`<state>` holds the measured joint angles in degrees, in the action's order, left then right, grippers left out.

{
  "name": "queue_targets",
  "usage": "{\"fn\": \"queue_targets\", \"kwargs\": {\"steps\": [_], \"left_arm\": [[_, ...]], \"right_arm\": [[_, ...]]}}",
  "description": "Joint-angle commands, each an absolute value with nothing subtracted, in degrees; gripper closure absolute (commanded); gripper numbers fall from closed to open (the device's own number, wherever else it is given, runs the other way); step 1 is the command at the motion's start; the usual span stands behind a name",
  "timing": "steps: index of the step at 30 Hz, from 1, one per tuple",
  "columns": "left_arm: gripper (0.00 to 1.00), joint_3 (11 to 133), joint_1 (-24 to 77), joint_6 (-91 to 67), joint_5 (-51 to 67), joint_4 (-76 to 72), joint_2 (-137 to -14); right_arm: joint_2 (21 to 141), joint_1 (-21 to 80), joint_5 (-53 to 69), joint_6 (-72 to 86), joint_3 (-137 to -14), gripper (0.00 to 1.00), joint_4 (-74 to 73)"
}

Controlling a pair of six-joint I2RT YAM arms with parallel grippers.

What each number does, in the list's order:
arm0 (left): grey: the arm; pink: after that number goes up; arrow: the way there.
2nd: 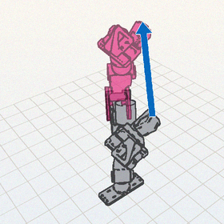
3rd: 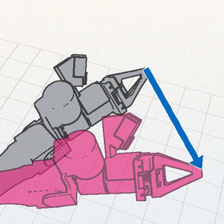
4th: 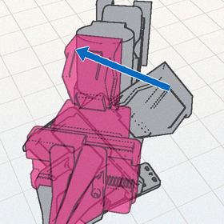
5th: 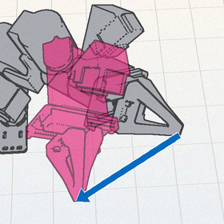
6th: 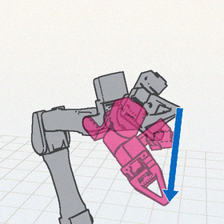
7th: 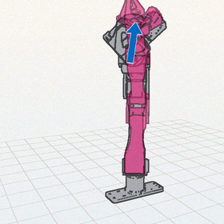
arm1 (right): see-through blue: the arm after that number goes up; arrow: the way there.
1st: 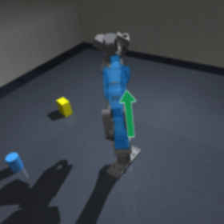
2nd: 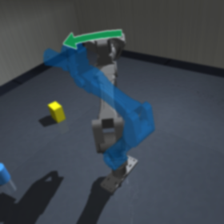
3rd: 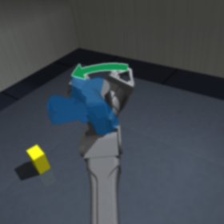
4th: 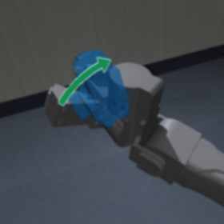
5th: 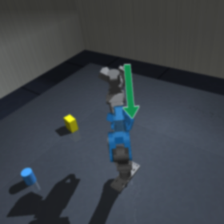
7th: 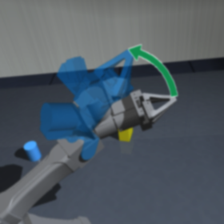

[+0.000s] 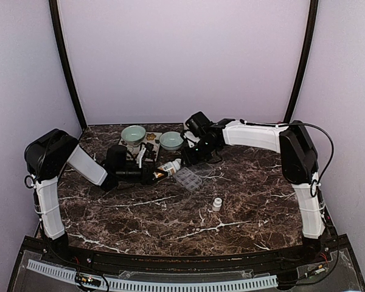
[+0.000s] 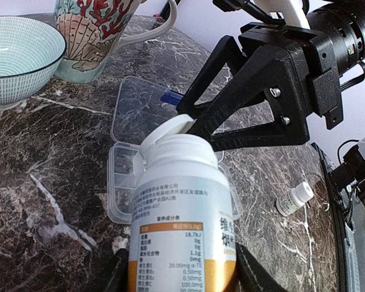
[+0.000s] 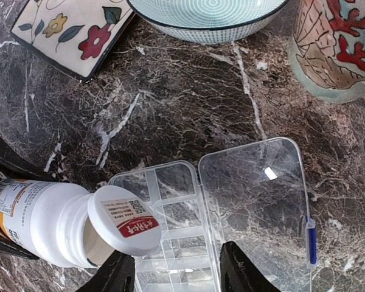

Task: Sort the pills into containers
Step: Pour the pill into the compartment of the pill container.

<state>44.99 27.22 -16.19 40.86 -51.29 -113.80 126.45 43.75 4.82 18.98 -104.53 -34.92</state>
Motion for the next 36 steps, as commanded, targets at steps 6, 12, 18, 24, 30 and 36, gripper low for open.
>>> {"fn": "queue_targets", "kwargs": {"steps": [6, 12, 18, 24, 30, 36], "left_arm": [[1.0, 46.94, 26.92, -14.32, 41.33, -50.38, -112.15], [1.0, 46.94, 27.06, -13.03, 40.88, -49.29, -112.15], [1.0, 46.94, 27.48, -11.34, 40.05, -47.51, -111.68], [1.0, 46.75, 28.2, -9.99, 39.01, -45.98, -110.86], [1.0, 46.7, 28.76, -9.12, 38.29, -44.49, -110.23], [1.0, 46.83, 29.28, -7.96, 37.41, -43.09, -109.71]], "right_arm": [[128.46, 43.24, 3.12, 18.28, -107.51, 0.51, -35.54], [129.38, 43.09, 2.62, 17.98, -108.6, 0.51, -35.96], [130.23, 42.89, 2.37, 18.05, -109.05, 0.51, -36.04], [130.35, 42.89, 1.82, 18.06, -108.98, 0.52, -35.86], [130.34, 42.87, 1.8, 18.13, -108.98, 0.52, -35.68], [130.56, 42.84, 1.93, 18.21, -108.98, 0.52, -35.47]]}}
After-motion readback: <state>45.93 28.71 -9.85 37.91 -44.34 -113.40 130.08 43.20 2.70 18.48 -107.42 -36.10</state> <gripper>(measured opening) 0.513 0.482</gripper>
